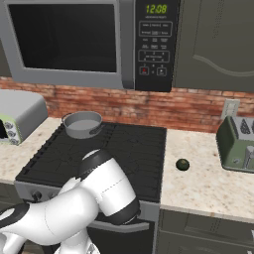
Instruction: Turn on the burner for the pot on the stove. Wait thirty seconds for the pot to heat up. Then add the squash to the pot.
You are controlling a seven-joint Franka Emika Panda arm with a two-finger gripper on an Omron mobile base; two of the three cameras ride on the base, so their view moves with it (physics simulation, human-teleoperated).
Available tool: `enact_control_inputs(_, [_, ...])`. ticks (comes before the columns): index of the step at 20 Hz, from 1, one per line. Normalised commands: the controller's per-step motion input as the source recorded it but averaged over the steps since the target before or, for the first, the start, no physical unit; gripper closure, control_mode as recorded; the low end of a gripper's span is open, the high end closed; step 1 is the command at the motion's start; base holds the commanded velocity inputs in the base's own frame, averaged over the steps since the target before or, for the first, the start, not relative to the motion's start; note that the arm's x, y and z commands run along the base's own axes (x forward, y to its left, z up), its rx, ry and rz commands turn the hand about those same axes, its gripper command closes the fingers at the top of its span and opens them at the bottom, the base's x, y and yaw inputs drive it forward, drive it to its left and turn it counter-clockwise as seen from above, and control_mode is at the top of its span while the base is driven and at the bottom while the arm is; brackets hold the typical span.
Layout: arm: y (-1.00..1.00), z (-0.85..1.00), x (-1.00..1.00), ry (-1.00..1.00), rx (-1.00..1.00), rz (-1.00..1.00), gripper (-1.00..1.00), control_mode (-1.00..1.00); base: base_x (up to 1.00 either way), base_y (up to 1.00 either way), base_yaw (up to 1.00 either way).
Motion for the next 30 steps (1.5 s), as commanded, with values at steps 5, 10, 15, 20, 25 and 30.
enact_control_inputs(5, [0.00, 0.00, 0.00, 0.00, 0.00, 0.00, -1.00, -1.00, 0.00, 0.00, 0.00])
enact_control_inputs(10, [0.00, 0.00, 0.00, 0.00, 0.00, 0.00, -1.00, -1.00, 0.00, 0.00, 0.00])
enact_control_inputs(15, [0.00, 0.00, 0.00, 0.00, 0.00, 0.00, -1.00, -1.00, 0.00, 0.00, 0.00])
enact_control_inputs(20, [0.00, 0.00, 0.00, 0.00, 0.00, 0.00, -1.00, -1.00, 0.00, 0.00, 0.00])
enact_control_inputs(25, [0.00, 0.00, 0.00, 0.00, 0.00, 0.00, -1.00, -1.00, 0.00, 0.00, 0.00])
enact_control_inputs(30, [0.00, 0.00, 0.00, 0.00, 0.00, 0.00, -1.00, -1.00, 0.00, 0.00, 0.00])
